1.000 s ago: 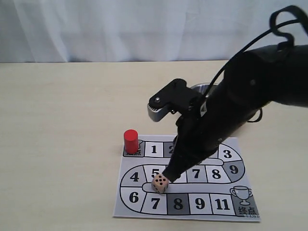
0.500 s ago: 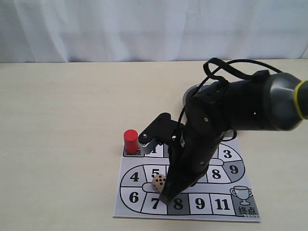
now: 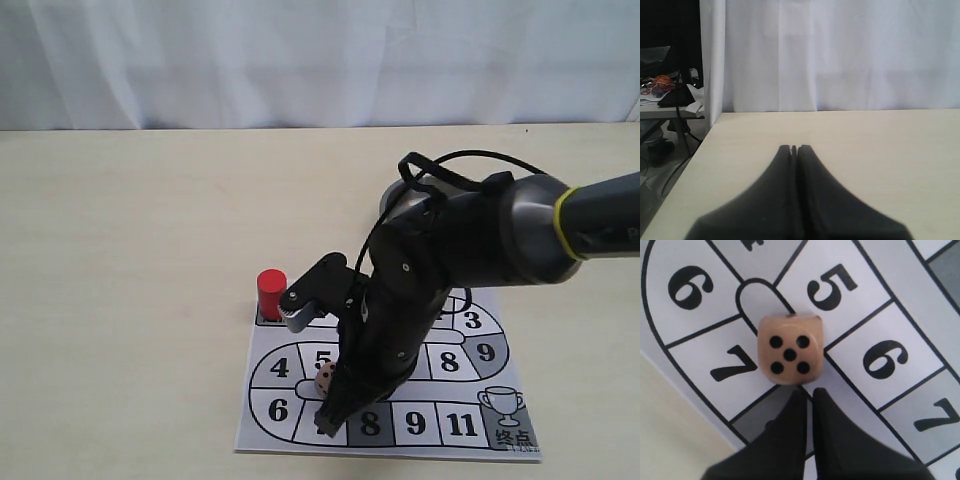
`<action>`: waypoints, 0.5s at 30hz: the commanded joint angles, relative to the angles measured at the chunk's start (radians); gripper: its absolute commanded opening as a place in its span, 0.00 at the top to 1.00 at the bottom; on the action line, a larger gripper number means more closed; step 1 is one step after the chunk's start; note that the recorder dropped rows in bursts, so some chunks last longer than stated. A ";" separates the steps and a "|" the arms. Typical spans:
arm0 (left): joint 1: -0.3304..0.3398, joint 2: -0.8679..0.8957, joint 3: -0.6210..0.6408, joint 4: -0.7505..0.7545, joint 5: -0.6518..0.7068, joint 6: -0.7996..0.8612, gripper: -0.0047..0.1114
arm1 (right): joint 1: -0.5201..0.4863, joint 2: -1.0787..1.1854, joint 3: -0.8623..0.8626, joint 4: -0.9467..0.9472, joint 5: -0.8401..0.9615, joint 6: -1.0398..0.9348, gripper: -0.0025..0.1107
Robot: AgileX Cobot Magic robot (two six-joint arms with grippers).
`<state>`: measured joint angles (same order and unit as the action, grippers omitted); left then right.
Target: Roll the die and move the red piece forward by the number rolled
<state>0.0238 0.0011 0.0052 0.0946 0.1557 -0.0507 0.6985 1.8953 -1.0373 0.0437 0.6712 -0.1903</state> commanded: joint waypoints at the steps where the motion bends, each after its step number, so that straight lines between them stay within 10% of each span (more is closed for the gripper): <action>1: 0.000 -0.001 -0.005 -0.001 -0.014 -0.002 0.96 | 0.001 0.009 0.003 0.000 -0.005 0.003 0.94; 15: 0.000 -0.001 -0.005 -0.001 -0.011 -0.002 0.96 | 0.001 0.009 0.003 0.000 0.019 0.003 0.94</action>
<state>0.0238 0.0011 0.0052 0.0946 0.1537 -0.0507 0.6985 1.9060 -1.0373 0.0437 0.6768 -0.1903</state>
